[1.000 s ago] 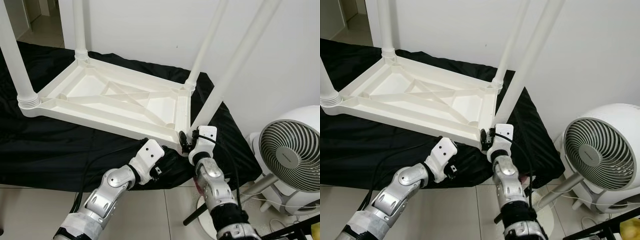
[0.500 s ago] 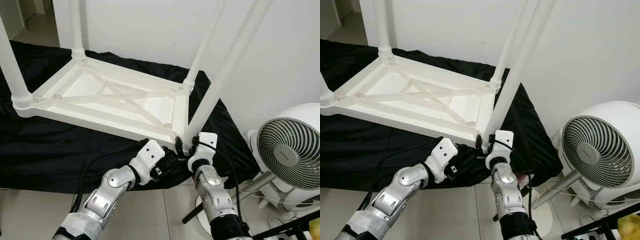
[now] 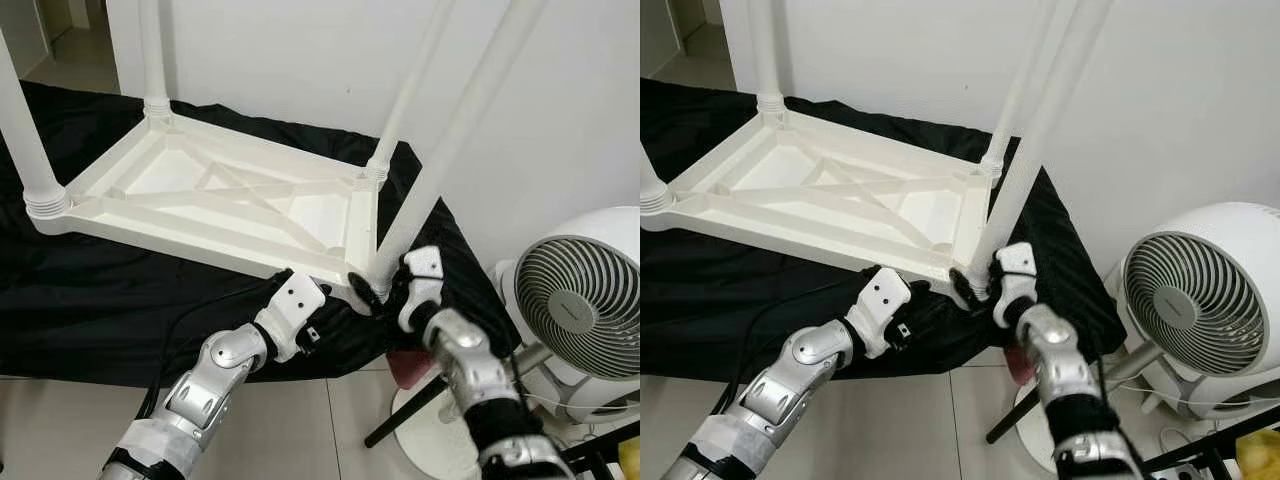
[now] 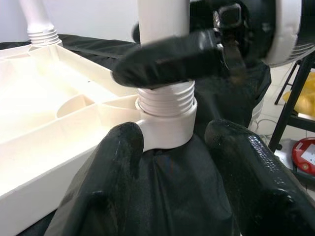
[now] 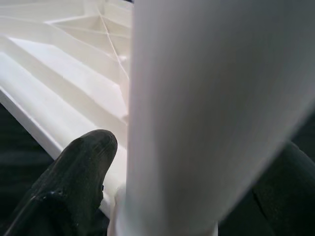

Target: Building children table

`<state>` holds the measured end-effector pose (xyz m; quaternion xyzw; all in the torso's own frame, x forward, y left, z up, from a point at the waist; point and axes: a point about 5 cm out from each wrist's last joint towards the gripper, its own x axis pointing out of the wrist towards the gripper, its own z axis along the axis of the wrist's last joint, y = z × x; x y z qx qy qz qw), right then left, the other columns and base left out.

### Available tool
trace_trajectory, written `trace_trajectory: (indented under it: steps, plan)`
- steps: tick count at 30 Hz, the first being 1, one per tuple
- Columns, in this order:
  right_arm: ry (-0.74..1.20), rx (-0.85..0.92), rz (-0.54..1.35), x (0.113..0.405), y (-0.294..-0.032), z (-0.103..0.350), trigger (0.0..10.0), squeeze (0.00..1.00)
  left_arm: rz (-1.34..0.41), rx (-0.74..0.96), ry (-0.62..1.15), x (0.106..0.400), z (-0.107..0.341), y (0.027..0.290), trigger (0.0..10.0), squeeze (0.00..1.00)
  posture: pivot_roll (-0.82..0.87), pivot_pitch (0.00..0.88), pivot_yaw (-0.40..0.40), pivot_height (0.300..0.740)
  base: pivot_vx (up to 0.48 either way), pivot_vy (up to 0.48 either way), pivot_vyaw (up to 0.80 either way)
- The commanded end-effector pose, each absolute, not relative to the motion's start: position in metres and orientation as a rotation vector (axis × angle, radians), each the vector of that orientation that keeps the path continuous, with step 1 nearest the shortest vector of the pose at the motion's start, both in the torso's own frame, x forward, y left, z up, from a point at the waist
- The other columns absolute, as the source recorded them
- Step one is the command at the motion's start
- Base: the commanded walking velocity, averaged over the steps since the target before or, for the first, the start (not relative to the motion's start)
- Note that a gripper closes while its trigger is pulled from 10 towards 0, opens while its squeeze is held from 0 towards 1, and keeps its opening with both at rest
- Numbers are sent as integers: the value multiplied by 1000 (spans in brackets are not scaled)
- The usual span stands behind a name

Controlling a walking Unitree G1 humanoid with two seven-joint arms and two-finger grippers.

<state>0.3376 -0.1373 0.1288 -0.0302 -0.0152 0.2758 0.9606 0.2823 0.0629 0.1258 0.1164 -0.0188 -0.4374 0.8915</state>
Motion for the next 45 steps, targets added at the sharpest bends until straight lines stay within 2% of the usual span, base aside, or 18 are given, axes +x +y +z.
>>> trace_trajectory:
  steps: [1, 10, 11, 13, 14, 25, 26, 36, 37, 39, 40, 45]
  plan:
    - [-2, -73, 598, 339, -142, 123, 10000, 0, -1012, 235, -28, 278, 126, 55, 10000, 0, 110, 0, -184, 740, 0, 0, 0]
    - [46, -138, 721, 351, -136, 119, 10000, 0, -1006, 229, -33, 277, 129, 55, 10000, 0, 123, 0, -190, 740, 0, 0, 0]
    - [48, -144, 724, 351, -136, 118, 4314, 0, -1007, 229, -33, 277, 128, 54, 10000, 0, 127, 0, -192, 740, 0, 0, 0]
    - [54, -145, 726, 351, -136, 117, 4314, 0, -1009, 230, -31, 277, 128, 54, 10000, 0, 129, 0, -193, 740, 0, 0, 0]
    - [63, -141, 724, 351, -137, 115, 0, 0, -1011, 232, -30, 276, 127, 54, 10000, 0, 133, 0, -196, 740, 0, 0, 0]
    - [92, -127, 728, 349, -144, 106, 0, 0, -1012, 234, -26, 276, 126, 53, 10000, 0, 126, 0, -194, 740, 0, 0, 0]
    - [94, -124, 722, 348, -145, 104, 10000, 0, -1013, 234, -25, 275, 126, 53, 10000, 0, 123, 0, -193, 740, 0, 0, 0]
    - [114, -79, 544, 347, -147, 96, 10000, 0, -1021, 232, -17, 273, 125, 53, 10000, 0, 117, 0, -189, 740, 0, 0, 0]
    - [128, -32, 440, 345, -144, 92, 10000, 0, -1024, 230, -13, 272, 124, 53, 10000, 0, 114, 0, -189, 740, 0, 0, 0]
    - [136, -9, 396, 345, -143, 90, 10000, 0, -1026, 229, -12, 272, 124, 53, 10000, 0, 114, 0, -189, 740, 0, 0, 0]
    - [149, 38, 310, 344, -141, 89, 10000, 0, -1031, 232, -10, 271, 123, 53, 10000, 0, 111, 0, -190, 740, 0, 0, 0]
    - [132, 65, 179, 335, -130, 87, 10000, 0, -1034, 231, -8, 270, 123, 52, 10000, 0, 108, 0, -188, 740, 0, 0, 0]
